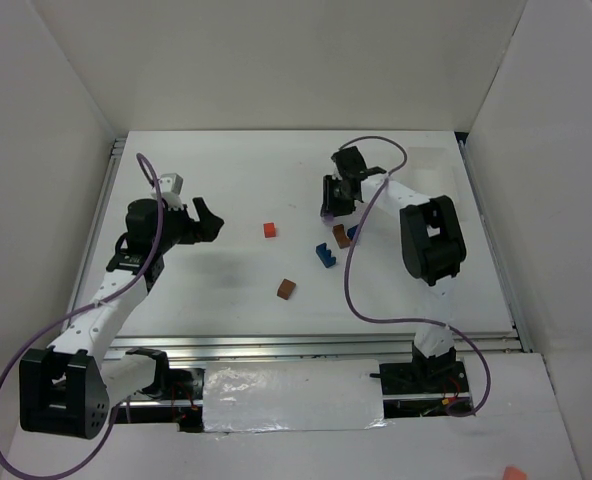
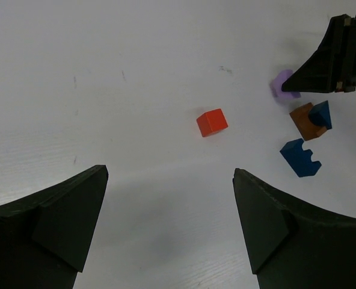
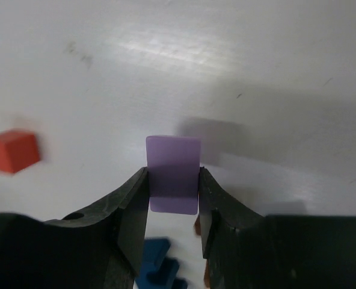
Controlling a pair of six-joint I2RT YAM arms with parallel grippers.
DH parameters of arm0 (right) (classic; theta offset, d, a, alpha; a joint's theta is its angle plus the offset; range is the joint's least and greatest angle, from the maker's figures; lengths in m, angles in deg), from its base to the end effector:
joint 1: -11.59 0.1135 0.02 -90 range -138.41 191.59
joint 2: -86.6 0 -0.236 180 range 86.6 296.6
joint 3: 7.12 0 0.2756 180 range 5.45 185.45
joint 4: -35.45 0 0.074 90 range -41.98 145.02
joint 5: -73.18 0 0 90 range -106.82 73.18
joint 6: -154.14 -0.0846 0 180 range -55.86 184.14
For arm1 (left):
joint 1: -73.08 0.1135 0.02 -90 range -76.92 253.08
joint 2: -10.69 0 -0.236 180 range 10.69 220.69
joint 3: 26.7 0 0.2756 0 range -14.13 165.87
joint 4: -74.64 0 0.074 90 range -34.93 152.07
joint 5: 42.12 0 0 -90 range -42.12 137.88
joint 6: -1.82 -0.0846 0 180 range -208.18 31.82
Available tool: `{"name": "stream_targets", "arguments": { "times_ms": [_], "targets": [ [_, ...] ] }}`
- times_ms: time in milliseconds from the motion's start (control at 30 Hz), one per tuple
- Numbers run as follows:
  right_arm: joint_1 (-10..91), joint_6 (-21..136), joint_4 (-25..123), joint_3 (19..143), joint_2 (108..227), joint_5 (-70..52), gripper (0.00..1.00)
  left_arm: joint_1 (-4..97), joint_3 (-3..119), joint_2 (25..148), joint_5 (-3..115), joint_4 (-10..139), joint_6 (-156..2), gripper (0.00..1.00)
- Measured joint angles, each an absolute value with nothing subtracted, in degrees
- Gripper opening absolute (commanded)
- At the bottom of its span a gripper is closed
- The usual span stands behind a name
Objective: Build the wood block tower
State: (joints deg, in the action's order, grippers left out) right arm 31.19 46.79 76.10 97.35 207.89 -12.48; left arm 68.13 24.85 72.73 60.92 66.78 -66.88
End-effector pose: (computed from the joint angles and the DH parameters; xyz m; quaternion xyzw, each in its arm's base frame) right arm 0.4609 0.1709 0.1019 -0.0294 0.9589 0.1232 0.2539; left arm 0.3259 -0.0474 0.2225 -0.0488 0.8068 -0.2217 0.5454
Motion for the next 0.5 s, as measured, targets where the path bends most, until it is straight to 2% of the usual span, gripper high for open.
{"name": "stream_targets", "arguments": {
  "times_ms": [133, 333, 500],
  "targets": [
    [31.3, 48.6, 66.4, 86.0, 198.3, -0.6, 0.18, 68.1, 24.9, 72.6, 65.9, 68.5, -66.7, 0.99],
    [32.1, 46.1, 38.6, 70.8, 182.4, 22.1, 0.19, 68.1, 24.9, 72.6, 78.5, 75.4, -63.4, 0.99],
    [34.4, 37.3, 16.5, 65.3, 180.0, 34.7, 0.2, 66.3, 23.6, 72.1, 88.4, 86.3, -58.4, 0.99]
  ]
}}
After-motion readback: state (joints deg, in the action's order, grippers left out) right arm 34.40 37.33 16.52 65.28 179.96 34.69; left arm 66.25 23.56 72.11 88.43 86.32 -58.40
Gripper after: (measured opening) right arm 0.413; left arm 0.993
